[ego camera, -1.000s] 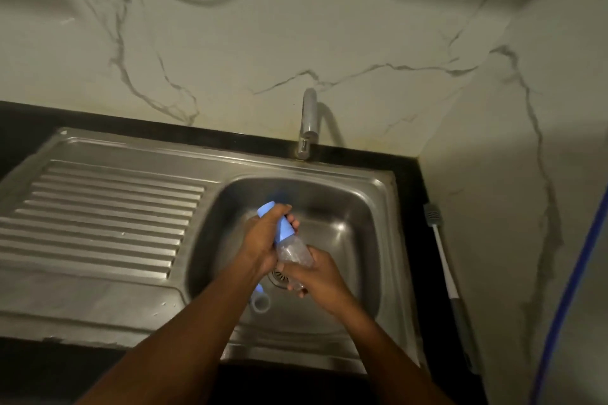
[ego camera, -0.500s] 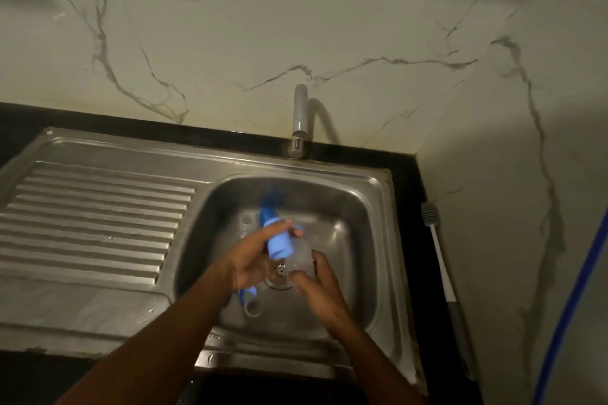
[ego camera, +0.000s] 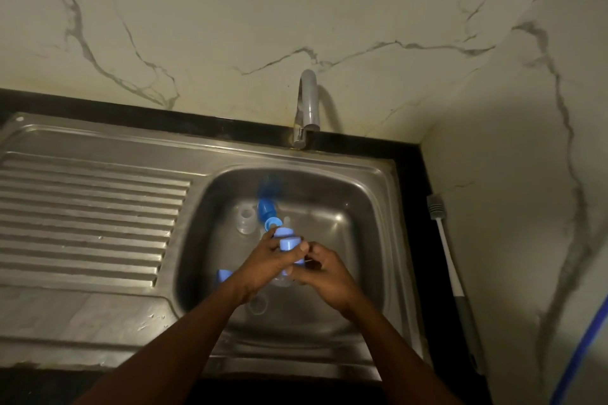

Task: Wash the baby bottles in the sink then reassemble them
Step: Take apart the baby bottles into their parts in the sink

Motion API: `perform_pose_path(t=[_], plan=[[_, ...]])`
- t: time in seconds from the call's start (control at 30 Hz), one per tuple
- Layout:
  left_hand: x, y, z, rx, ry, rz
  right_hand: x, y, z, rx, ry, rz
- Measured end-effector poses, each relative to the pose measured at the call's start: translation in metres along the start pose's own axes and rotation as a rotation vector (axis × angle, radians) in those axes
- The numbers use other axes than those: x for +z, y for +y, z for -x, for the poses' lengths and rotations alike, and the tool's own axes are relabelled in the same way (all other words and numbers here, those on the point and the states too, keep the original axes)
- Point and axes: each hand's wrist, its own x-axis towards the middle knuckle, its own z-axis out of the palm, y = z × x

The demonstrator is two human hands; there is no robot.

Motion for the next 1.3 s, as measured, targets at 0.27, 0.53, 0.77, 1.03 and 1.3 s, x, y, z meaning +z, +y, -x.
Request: perform_pose_path(t=[0.27,0.53,0.77,1.03,1.3], plan=[[-0.013,-0.016,-0.012,0.027,0.141,0.033,-0.055,0.055,-0.107,0.307,0.305,0.250],[-0.007,-0.037,-0.017,-0.012,0.194,0.132,-0.070,0.040,-0.154,0.295,0.171,1.039],[-0.005,-0.038,-0.011,0.020,0.178,0.059,-0.078,0.075,-0.151,0.188,0.120,1.140],[0.004,-0.025,0.002,0.068,0.217,0.101,-0.073,0.074,-0.122,0.294,0.404,0.731],[0.013,-0.003,0.021,0.063,0.148,0.063,0.008,-0.010,-0.017,0.176,0.108,-0.283]])
